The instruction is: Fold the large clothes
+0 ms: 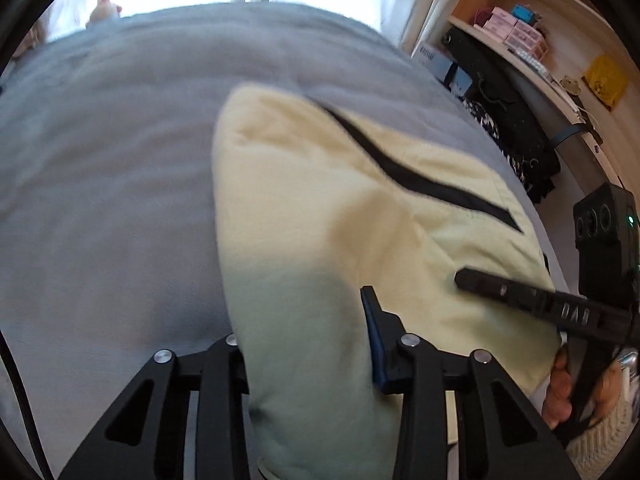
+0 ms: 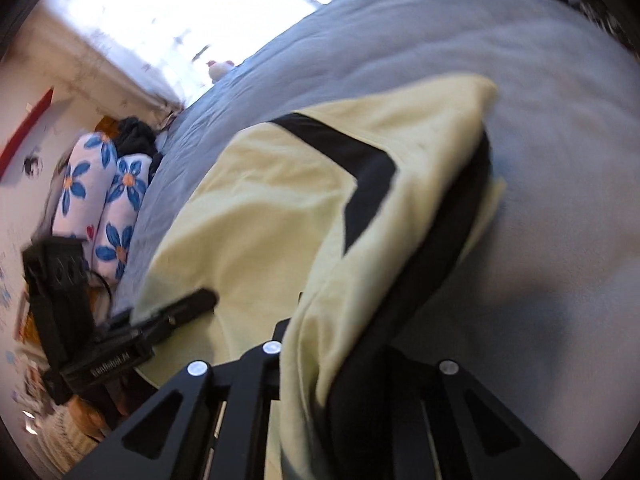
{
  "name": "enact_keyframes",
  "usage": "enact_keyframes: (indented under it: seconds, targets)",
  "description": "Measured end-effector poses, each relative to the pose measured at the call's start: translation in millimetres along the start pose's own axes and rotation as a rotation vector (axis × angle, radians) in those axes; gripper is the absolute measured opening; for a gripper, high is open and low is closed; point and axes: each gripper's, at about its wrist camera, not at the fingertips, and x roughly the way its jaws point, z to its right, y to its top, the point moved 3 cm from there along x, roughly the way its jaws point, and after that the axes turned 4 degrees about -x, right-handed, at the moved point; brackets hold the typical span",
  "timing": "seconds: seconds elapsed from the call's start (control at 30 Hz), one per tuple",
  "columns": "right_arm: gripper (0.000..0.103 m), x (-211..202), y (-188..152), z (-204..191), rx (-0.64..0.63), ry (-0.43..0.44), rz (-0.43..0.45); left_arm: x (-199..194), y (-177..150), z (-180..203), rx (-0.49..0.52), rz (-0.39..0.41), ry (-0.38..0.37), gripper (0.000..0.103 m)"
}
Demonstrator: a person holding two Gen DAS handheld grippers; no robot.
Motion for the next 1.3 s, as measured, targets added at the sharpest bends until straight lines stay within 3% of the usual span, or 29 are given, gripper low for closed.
enact_keyframes:
  seconds: [0.33, 0.63, 0.8, 0.93, 1.03, 1.3]
  targets:
    - [0.01, -15.8, -7.1, -103.7, -0.094, 0.07, 0.024, -97.1, 1.6, -47.0, -0.046, 0.075, 0.011, 0.033]
    - [0.009, 17.4, 30.8, -235.3, -0.186, 0.175, 0.008, -198.6, 25.6, -156.1, -0.081, 0.126, 0.075, 0.033]
    - [0.009, 58.7, 75.3, -316.4, -0.279, 0.176, 0.011, -242.1, 76.0, -238.5, -0.092, 0.139, 0.115, 0.034]
    - [0.009, 102.4, 121.5, -364.8, -0.295, 0.195, 0.043, -254.4, 120.2, -298.9, -0.086, 0.167, 0.141, 0.034]
    - [0.009, 137.4, 150.0, -380.2, -0.3, 0.189, 0.063, -248.1, 159.0, -350.0, -0.081, 0.183, 0.137, 0.034]
    - [0.009, 261.0, 215.9, -388.9, -0.247, 0.197, 0.086, -168.2, 231.0, -456.2, -0.108, 0.179, 0.139, 0.034]
